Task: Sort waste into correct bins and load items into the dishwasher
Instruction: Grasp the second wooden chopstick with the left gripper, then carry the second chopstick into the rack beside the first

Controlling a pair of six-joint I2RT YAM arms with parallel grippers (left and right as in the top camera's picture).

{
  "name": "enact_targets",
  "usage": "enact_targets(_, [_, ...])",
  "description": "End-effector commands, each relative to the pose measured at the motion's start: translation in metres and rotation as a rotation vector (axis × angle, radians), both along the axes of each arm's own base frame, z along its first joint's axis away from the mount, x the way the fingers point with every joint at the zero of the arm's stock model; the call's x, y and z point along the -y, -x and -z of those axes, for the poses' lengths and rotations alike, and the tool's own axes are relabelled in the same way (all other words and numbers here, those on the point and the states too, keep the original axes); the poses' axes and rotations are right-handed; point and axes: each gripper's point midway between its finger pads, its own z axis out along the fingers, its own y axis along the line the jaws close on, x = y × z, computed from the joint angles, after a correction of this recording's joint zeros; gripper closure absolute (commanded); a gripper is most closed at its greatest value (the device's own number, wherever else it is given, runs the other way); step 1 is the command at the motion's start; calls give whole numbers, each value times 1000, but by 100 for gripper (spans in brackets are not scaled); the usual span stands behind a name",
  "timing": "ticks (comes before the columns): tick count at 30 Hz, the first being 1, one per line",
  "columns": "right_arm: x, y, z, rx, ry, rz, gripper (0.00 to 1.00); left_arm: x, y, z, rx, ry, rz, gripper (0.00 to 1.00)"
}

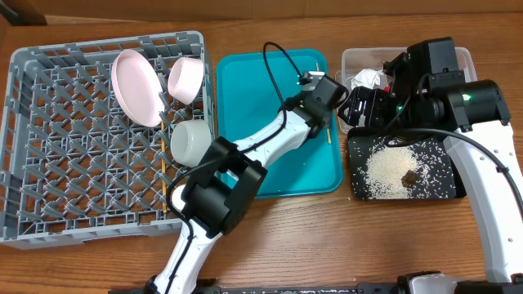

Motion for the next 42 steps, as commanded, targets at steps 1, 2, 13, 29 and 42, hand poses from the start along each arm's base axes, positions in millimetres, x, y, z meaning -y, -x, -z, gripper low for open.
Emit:
enact_targets(1, [1, -2, -6, 25, 3, -4, 0, 6, -6, -3, 39, -27, 14, 24])
enact_targets(2, [1, -2, -6, 25, 3, -4, 0, 6, -6, -3, 38, -27, 16, 24])
enact_targets(13, [1, -2, -6, 25, 3, -4, 0, 7, 0, 6, 13, -27, 28, 25])
enact_targets(29, [1, -2, -6, 25, 3, -4, 0, 1, 11, 41, -57, -80, 37, 61])
enact_targets(42, [1, -2, -6, 25, 3, -4, 0, -54, -15, -25, -74, -34, -66, 96])
